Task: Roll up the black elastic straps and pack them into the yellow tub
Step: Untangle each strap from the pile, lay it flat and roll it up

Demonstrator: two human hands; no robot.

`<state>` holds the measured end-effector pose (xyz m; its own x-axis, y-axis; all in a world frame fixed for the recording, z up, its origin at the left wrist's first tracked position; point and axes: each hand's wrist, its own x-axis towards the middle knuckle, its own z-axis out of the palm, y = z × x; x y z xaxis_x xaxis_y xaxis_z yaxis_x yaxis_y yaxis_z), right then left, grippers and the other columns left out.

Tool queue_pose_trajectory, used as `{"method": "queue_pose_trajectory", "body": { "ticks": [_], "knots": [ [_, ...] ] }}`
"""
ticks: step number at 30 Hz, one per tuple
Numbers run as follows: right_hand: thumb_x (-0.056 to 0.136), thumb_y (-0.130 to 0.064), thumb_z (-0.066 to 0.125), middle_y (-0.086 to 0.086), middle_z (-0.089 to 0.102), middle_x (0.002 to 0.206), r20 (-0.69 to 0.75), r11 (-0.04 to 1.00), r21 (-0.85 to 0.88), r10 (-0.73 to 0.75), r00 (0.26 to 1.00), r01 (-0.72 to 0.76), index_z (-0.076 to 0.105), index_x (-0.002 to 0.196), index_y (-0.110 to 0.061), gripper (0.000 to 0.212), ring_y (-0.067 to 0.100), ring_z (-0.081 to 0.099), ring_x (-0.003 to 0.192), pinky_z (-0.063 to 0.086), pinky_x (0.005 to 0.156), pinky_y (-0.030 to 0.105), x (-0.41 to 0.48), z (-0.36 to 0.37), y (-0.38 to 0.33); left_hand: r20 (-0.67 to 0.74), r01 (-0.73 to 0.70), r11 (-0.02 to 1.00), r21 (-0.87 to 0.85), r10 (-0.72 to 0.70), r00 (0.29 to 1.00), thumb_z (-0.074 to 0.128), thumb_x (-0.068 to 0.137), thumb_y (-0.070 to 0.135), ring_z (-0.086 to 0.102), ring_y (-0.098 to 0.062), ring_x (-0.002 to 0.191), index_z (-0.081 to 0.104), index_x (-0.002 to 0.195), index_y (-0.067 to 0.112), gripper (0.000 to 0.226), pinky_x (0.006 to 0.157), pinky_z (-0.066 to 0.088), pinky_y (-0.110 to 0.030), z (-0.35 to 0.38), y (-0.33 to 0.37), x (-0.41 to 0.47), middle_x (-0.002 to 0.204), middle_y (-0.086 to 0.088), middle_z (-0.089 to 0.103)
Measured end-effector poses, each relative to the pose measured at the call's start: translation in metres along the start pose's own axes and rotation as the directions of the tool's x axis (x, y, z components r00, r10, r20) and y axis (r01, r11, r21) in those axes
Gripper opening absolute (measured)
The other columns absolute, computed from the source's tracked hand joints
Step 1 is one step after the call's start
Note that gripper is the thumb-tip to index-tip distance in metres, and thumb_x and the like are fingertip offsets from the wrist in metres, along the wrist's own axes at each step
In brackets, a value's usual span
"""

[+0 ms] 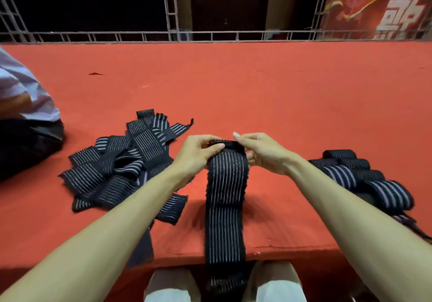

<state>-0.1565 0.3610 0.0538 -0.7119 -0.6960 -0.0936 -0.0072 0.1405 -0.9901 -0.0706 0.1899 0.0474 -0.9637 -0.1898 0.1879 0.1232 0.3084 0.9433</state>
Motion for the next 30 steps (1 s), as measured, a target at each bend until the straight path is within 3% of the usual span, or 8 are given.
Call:
{"method": "queue_pose_trajectory", "body": {
  "ticks": [4, 7, 9, 12, 16, 23, 30],
  "knots": [
    [0.099, -0.038, 0.050, -0.005, 0.049, 0.058, -0.063, 0.998, 0.054, 0.030, 0.998, -0.027, 0.058, 0.092, -0.010, 0.030, 0.007, 0.041, 0.044, 0.037, 0.052, 0.025, 0.033, -0.004, 0.022, -0.014, -0.052, 0.998, 0.021, 0.053, 0.999, 0.062, 0.093, 0.012, 0.066, -0.003, 0.083, 0.072, 0.096, 0.022, 0.015, 0.072, 0.054, -0.023, 0.005, -0.031, 0.027, 0.093, 0.007, 0.073],
    [0.097, -0.037, 0.055, -0.004, 0.049, 0.055, -0.141, 0.995, 0.096, 0.018, 0.990, -0.004, 0.059, 0.091, -0.008, 0.029, 0.008, 0.040, 0.045, 0.035, 0.051, 0.025, 0.063, -0.005, 0.047, -0.046, -0.068, 0.998, 0.013, 0.068, 0.997, 0.062, 0.092, 0.012, 0.067, -0.006, 0.096, 0.073, 0.100, 0.022, 0.016, 0.087, 0.052, -0.024, 0.008, -0.063, 0.049, 0.100, 0.008, 0.074],
    [0.095, -0.033, 0.059, -0.005, 0.048, 0.052, -0.225, 0.990, 0.136, 0.002, 0.974, 0.029, 0.058, 0.084, -0.008, 0.027, 0.008, 0.040, 0.045, 0.033, 0.048, 0.023, 0.080, -0.003, 0.065, -0.080, -0.052, 0.998, -0.024, 0.050, 0.996, 0.063, 0.092, 0.013, 0.067, -0.009, 0.099, 0.073, 0.104, 0.019, 0.017, 0.089, 0.050, -0.024, 0.012, -0.086, 0.060, 0.103, 0.006, 0.073],
    [0.089, -0.030, 0.067, -0.001, 0.055, 0.059, -0.358, 0.978, 0.199, 0.013, 0.934, 0.063, 0.059, 0.072, -0.011, 0.027, 0.011, 0.048, 0.054, 0.038, 0.053, 0.024, 0.100, 0.006, 0.094, -0.119, 0.016, 0.987, -0.161, -0.035, 0.992, 0.061, 0.093, 0.011, 0.066, -0.009, 0.100, 0.071, 0.106, 0.016, 0.017, 0.086, 0.049, -0.020, 0.023, -0.113, 0.066, 0.104, 0.004, 0.073],
    [0.087, -0.020, 0.070, 0.003, 0.064, 0.069, -0.415, 0.943, 0.310, 0.020, 0.910, 0.121, 0.065, 0.078, -0.008, 0.016, 0.014, 0.057, 0.066, 0.046, 0.064, 0.029, 0.112, 0.016, 0.128, -0.149, 0.053, 0.971, -0.232, -0.089, 0.985, 0.061, 0.092, 0.007, 0.064, -0.012, 0.102, 0.070, 0.103, 0.015, 0.016, 0.092, 0.049, -0.028, 0.032, -0.142, 0.068, 0.104, 0.003, 0.071],
    [0.084, -0.010, 0.072, -0.004, 0.069, 0.077, -0.452, 0.954, 0.177, -0.139, 0.881, 0.241, 0.069, 0.086, -0.011, 0.004, 0.007, 0.061, 0.078, 0.050, 0.074, 0.022, 0.113, 0.014, 0.137, -0.135, 0.019, 0.960, -0.279, -0.058, 0.989, 0.058, 0.094, 0.023, 0.060, -0.001, 0.093, 0.066, 0.103, 0.019, 0.012, 0.083, 0.047, -0.018, 0.035, -0.151, 0.069, 0.099, 0.010, 0.067],
    [0.080, 0.003, 0.072, -0.002, 0.068, 0.083, -0.461, 0.943, 0.122, -0.222, 0.860, 0.308, 0.066, 0.088, -0.013, 0.019, 0.003, 0.063, 0.079, 0.051, 0.075, 0.021, 0.109, 0.015, 0.133, -0.122, 0.078, 0.942, -0.326, -0.124, 0.985, 0.055, 0.097, 0.024, 0.061, -0.003, 0.081, 0.057, 0.118, 0.022, 0.021, 0.071, 0.049, -0.019, 0.036, -0.152, 0.064, 0.095, 0.001, 0.062]
  ]
}}
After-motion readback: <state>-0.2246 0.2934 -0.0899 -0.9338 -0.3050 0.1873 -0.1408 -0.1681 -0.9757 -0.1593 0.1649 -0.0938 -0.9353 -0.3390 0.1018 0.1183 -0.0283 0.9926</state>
